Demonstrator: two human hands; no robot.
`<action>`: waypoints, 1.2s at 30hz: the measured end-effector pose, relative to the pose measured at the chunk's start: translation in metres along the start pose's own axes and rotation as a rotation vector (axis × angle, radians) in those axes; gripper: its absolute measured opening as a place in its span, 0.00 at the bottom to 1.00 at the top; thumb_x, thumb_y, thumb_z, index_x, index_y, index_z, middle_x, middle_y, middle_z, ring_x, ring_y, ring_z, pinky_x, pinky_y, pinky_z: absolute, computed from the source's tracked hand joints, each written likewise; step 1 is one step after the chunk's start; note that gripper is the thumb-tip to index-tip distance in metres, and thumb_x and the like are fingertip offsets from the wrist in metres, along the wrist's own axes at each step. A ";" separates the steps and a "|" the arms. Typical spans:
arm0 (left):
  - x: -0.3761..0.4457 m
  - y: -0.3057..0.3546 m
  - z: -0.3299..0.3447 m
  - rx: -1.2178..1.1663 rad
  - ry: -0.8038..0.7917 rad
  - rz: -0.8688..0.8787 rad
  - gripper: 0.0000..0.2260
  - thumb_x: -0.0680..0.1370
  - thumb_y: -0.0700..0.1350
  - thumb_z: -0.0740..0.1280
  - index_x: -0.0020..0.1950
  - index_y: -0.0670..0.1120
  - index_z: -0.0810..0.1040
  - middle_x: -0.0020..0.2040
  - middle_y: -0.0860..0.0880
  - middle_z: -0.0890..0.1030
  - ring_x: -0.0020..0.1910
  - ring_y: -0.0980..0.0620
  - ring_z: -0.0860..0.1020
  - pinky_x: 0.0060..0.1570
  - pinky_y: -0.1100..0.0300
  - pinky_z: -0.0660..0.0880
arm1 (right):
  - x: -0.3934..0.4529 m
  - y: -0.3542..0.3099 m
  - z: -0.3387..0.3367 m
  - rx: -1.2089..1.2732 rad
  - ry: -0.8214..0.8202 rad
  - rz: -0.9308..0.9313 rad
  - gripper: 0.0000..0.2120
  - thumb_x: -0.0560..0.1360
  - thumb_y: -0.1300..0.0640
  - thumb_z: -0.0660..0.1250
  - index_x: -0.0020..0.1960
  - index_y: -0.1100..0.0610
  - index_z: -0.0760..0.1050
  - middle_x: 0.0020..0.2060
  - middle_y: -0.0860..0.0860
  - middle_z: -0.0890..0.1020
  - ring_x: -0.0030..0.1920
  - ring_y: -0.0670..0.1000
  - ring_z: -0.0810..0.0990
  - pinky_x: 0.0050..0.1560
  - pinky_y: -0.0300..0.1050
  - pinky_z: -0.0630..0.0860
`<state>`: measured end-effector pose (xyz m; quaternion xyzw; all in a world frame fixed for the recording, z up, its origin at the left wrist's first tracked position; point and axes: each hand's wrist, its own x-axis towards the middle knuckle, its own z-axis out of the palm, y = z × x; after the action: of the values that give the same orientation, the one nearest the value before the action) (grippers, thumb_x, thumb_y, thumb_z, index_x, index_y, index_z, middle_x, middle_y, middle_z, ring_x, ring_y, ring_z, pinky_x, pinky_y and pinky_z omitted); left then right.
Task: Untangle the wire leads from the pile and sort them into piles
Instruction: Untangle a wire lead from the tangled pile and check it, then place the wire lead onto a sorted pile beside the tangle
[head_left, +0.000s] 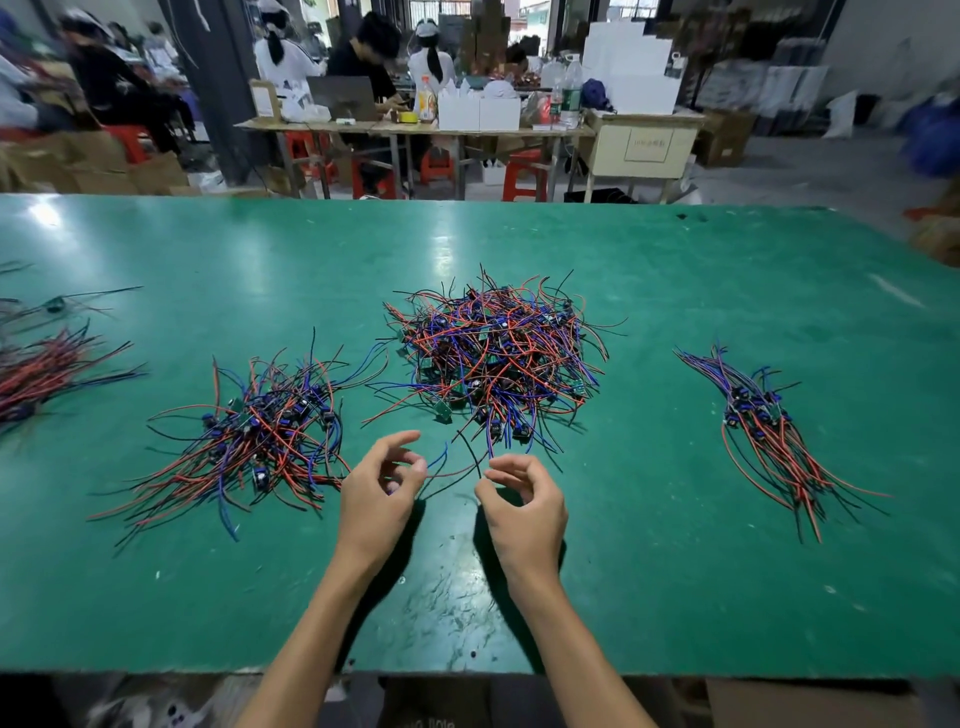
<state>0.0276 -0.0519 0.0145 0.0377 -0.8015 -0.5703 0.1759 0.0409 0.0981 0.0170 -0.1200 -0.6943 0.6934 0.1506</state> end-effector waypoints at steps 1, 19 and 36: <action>-0.001 0.000 0.001 0.013 -0.008 -0.002 0.13 0.77 0.39 0.73 0.57 0.54 0.80 0.44 0.51 0.83 0.32 0.59 0.74 0.37 0.65 0.73 | 0.000 0.000 0.000 -0.004 0.002 -0.002 0.10 0.68 0.66 0.73 0.42 0.51 0.80 0.39 0.45 0.85 0.43 0.42 0.85 0.45 0.32 0.77; 0.004 -0.004 0.007 0.287 0.077 0.120 0.10 0.83 0.36 0.61 0.60 0.44 0.80 0.50 0.46 0.78 0.50 0.46 0.77 0.53 0.52 0.72 | -0.001 0.001 -0.001 0.040 -0.024 -0.082 0.10 0.71 0.70 0.72 0.44 0.56 0.80 0.41 0.50 0.85 0.44 0.43 0.84 0.40 0.27 0.75; 0.003 0.044 0.042 -0.080 -0.302 0.137 0.17 0.82 0.54 0.56 0.39 0.45 0.73 0.34 0.53 0.75 0.33 0.57 0.73 0.38 0.56 0.70 | 0.009 0.006 -0.007 0.544 -0.241 0.172 0.17 0.72 0.79 0.69 0.52 0.61 0.71 0.49 0.55 0.84 0.49 0.52 0.86 0.52 0.43 0.82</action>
<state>0.0173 0.0007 0.0434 -0.1104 -0.7961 -0.5876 0.0932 0.0345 0.1079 0.0113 -0.0504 -0.4833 0.8733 0.0345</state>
